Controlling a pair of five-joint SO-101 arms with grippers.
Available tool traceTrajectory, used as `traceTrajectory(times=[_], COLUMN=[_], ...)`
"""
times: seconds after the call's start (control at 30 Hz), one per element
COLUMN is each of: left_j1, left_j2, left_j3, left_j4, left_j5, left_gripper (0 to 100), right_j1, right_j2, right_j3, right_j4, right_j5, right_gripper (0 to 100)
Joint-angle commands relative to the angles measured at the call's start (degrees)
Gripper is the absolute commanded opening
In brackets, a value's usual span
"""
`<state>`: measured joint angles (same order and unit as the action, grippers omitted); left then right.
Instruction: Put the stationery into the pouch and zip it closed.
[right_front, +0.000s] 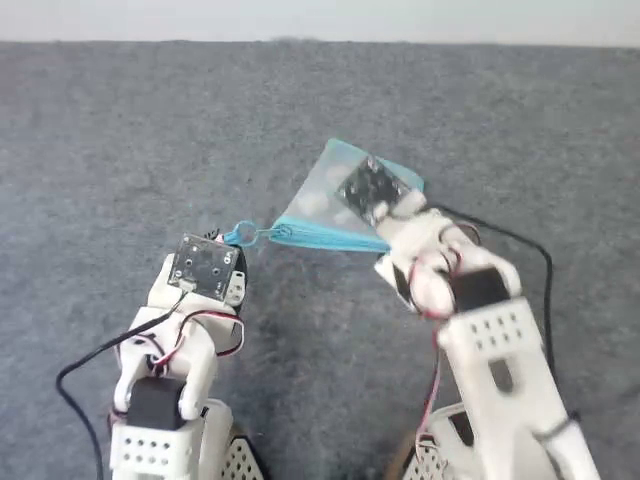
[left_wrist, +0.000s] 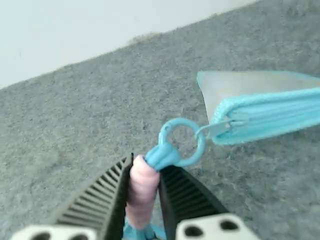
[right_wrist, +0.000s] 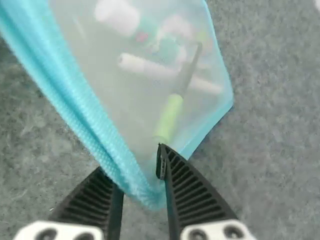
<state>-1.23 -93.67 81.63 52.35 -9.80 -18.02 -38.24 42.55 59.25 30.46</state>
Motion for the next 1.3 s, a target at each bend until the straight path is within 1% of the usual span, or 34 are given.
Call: traceTrajectory(times=[0.0, 0.1, 0.2, 0.27, 0.37, 0.47, 0.7, 0.8, 0.83, 0.93, 1.0, 1.07, 1.23, 1.27], left_j1=[-2.02, 3.25, 8.79, 10.02, 9.93, 9.93, 9.93, 9.85, 9.85, 6.51, 2.46, 0.09, -0.62, -0.7], left_j2=[0.26, 0.26, 0.26, 0.18, 0.18, 0.09, -0.26, -0.26, -0.26, -0.35, -0.35, -0.35, -0.35, -0.35], left_j3=[-0.4, 1.36, 2.68, 2.77, 2.77, 2.77, 2.77, 2.77, 2.68, 0.22, -1.27, -1.98, -2.24, -2.24], left_j4=[-3.25, -2.29, -1.58, -0.7, -0.7, -0.7, -0.7, -0.7, -0.7, -0.7, -0.7, -0.7, -0.79, -0.88], left_j5=[1.67, 1.67, 1.67, 1.67, 1.67, 1.67, 1.67, 1.67, 1.67, 2.2, 4.4, 5.36, 5.98, 7.21], left_gripper=[2, 10, 19, 20, 20, 20, 20, 20, 20, 20, 20, 20, 20, 20], right_j1=[2.33, 1.27, 2.07, 2.77, 2.51, 2.51, 2.42, 0.84, 0.04, -2.07, -2.59, -2.68, -3.65, -3.56], right_j2=[9.89, 13.93, 14.37, 14.11, 14.29, 14.29, 13.85, 13.85, 13.85, 12.97, 10.24, 6.55, -5.14, -7.69], right_j3=[-6.07, -8.44, -8.7, -8.79, -8.7, -8.88, -8.97, -8.88, -8.88, -9.14, -8.88, -8.18, -0.97, 1.05], right_j4=[0.22, 2.68, 3.56, 3.91, 4.53, 6.37, 9.89, 10.15, 10.07, 9.98, 9.98, 10.07, 6.81, 5.58], right_j5=[-4.84, -7.56, -8.88, -10.11, -10.37, -10.46, -10.64, -10.99, -12.13, -14.68, -14.77, -15.03, -15.03, -15.12], right_gripper=[0.8, 1.7, 9.8, 17.3, 27.6, 34.0, 34.7, 34.7, 34.7, 34.7, 34.7, 34.7, 34.6, 34.3])
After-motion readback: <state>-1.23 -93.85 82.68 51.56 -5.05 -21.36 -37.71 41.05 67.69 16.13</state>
